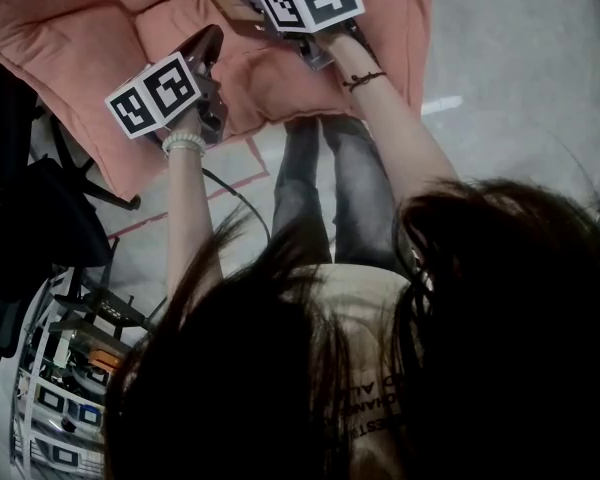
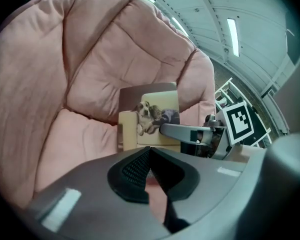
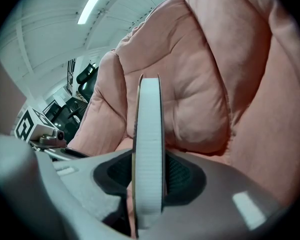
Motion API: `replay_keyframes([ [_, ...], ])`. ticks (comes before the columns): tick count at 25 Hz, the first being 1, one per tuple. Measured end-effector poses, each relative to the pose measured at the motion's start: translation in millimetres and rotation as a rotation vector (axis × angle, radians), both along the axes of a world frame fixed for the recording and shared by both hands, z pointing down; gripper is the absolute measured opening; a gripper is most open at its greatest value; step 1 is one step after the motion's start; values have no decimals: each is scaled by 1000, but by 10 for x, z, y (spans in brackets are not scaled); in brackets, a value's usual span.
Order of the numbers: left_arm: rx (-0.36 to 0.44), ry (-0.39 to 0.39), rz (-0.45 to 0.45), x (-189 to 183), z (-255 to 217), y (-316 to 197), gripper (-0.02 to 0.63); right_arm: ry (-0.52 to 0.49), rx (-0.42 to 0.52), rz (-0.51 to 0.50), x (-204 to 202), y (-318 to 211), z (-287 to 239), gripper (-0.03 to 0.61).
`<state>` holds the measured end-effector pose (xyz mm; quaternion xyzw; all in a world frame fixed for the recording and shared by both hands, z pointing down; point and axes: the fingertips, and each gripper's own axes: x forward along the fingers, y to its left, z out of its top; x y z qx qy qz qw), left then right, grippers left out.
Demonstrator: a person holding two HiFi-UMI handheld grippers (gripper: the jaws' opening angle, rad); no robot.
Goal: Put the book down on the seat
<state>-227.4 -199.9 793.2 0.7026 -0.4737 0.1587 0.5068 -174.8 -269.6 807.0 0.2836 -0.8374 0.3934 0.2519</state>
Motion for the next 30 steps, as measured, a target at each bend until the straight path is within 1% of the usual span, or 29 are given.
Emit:
replay_keyframes([
  [7, -6, 7, 3, -5, -44, 6, 0, 26, -8, 19, 20, -41, -22, 152],
  [11, -19, 15, 11, 40, -13, 49, 0, 70, 11, 54, 79, -65, 20, 153],
  [15, -27, 23, 23, 52, 6, 87, 0, 112, 25, 90, 129, -86, 49, 173],
  [24, -28, 29, 38, 145, -32, 110, 0, 191, 31, 121, 272, -73, 84, 199],
  [30, -21, 32, 42, 187, -83, 120, 0, 225, 59, 157, 336, -80, 43, 247],
])
